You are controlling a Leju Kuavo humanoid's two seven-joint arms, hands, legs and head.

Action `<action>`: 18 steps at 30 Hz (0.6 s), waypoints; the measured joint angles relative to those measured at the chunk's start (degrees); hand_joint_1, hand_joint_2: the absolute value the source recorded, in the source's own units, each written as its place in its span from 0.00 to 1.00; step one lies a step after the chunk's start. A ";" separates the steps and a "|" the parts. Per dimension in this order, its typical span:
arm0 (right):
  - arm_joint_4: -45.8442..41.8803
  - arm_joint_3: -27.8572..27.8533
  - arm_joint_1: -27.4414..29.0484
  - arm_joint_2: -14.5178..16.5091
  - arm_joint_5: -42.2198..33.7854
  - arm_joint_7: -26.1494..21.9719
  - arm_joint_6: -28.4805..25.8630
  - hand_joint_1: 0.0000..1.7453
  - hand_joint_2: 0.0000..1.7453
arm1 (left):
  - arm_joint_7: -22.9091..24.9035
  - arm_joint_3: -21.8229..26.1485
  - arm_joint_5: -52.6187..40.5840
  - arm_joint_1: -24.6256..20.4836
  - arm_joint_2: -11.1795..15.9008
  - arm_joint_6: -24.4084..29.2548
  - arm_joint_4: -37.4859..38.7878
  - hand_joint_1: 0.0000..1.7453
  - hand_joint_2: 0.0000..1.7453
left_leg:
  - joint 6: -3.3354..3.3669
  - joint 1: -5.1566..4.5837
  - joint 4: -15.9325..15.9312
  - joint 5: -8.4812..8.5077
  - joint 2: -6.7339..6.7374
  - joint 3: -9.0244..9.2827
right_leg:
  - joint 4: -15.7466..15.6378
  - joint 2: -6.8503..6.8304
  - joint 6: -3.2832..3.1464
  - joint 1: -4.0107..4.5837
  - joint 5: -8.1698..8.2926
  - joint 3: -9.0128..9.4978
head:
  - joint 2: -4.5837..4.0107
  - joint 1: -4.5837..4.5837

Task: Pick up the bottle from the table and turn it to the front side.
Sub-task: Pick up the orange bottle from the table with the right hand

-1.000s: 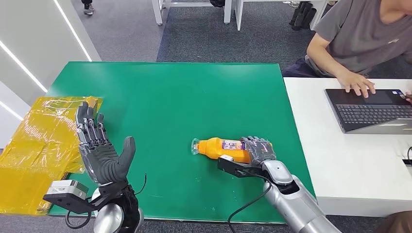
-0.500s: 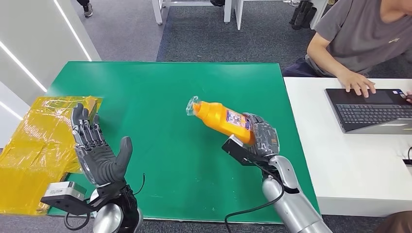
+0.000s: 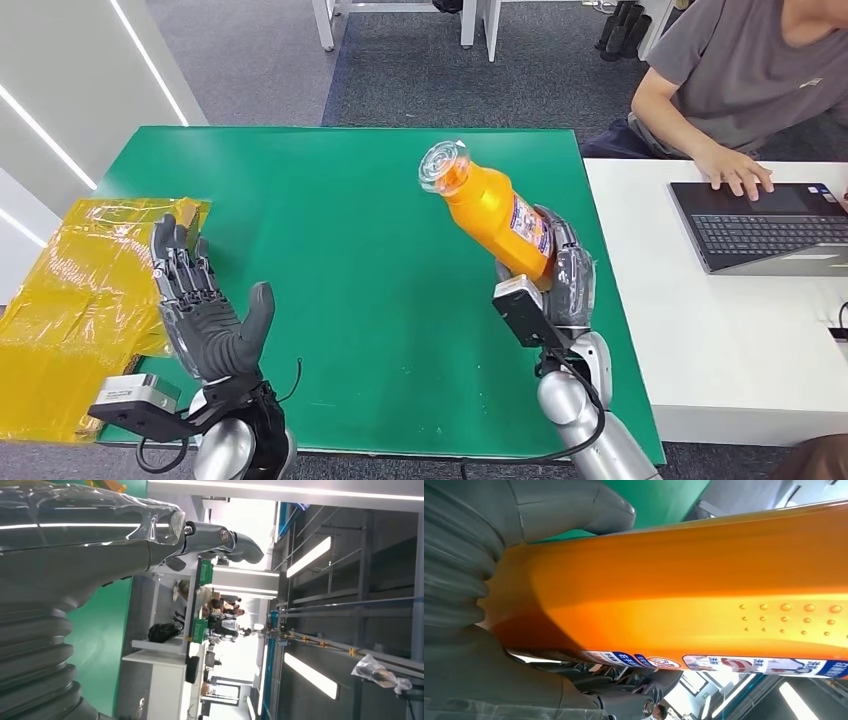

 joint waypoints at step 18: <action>-0.90 5.58 -0.69 0.50 4.73 1.00 4.17 1.00 1.00 | 7.80 -1.14 9.31 -4.24 -0.17 -24.73 5.63 0.00 1.00 | 0.00 0.01 0.00 0.00 0.01 -0.05 | 0.00 0.02 0.00 0.00 0.01 -0.03 | 0.00 0.00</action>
